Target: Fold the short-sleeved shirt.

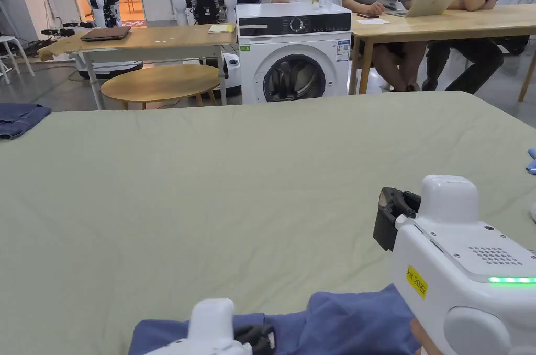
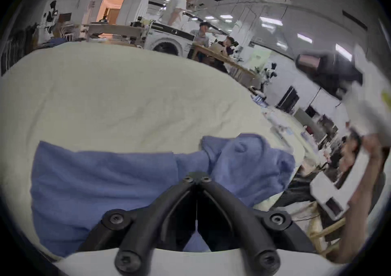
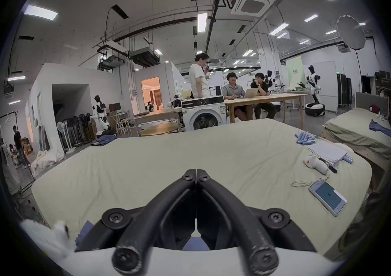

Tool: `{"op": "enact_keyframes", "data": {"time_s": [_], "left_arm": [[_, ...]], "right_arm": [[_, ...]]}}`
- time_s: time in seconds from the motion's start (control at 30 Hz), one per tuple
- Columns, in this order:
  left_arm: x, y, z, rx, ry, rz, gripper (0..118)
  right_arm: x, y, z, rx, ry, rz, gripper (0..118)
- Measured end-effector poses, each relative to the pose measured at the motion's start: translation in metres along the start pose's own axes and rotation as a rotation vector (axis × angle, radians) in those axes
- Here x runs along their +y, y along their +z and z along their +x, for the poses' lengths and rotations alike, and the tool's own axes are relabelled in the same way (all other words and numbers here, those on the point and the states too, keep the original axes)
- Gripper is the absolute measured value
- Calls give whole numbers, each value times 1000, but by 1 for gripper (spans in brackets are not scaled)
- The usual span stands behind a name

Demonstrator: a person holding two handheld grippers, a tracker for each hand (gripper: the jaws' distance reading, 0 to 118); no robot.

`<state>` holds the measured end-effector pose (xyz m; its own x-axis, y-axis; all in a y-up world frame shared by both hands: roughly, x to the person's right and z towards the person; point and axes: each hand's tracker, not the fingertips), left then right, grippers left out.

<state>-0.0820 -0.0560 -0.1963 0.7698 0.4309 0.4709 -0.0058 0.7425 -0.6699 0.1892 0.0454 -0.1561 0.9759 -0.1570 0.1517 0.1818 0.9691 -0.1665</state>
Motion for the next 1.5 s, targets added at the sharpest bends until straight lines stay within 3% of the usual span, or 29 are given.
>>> {"op": "enact_keyframes", "data": {"time_s": [0.1,0.23,0.33,0.43,0.63,0.8,0.87,0.9,0.93,0.97,1.03,1.3,1.5], "left_arm": [[26,32,-53,-200,268,19,0],[45,63,-133,-432,523,-34,0],[44,77,-180,-328,550,-91,50],[37,80,-204,-171,523,-160,55],[12,71,-240,-285,693,-194,55],[0,39,-217,-419,783,-205,55],[2,23,-202,-414,763,-218,51],[3,19,-197,-413,753,-221,42],[7,16,-201,-407,744,-225,21],[9,13,-199,-374,735,-242,15],[8,13,-195,-312,696,-270,13],[10,59,-225,-328,756,-189,6],[21,128,-244,-145,733,-93,6]], "right_arm": [[3,-2,-3,11,7,1,0],[2,-6,-10,26,0,-3,0],[-1,-10,-20,49,-13,-15,0],[-4,-10,-32,72,13,-31,0],[-4,-12,-43,82,69,-39,0],[-2,-15,-48,84,71,-44,0],[-2,-15,-49,88,76,-46,0],[-2,-14,-50,89,77,-46,0],[-2,-13,-51,89,81,-47,0],[-3,-13,-51,89,84,-48,0],[-3,-12,-50,86,89,-50,0],[-2,-11,-40,67,74,-46,0],[-3,-13,-39,74,53,-44,0]]}}
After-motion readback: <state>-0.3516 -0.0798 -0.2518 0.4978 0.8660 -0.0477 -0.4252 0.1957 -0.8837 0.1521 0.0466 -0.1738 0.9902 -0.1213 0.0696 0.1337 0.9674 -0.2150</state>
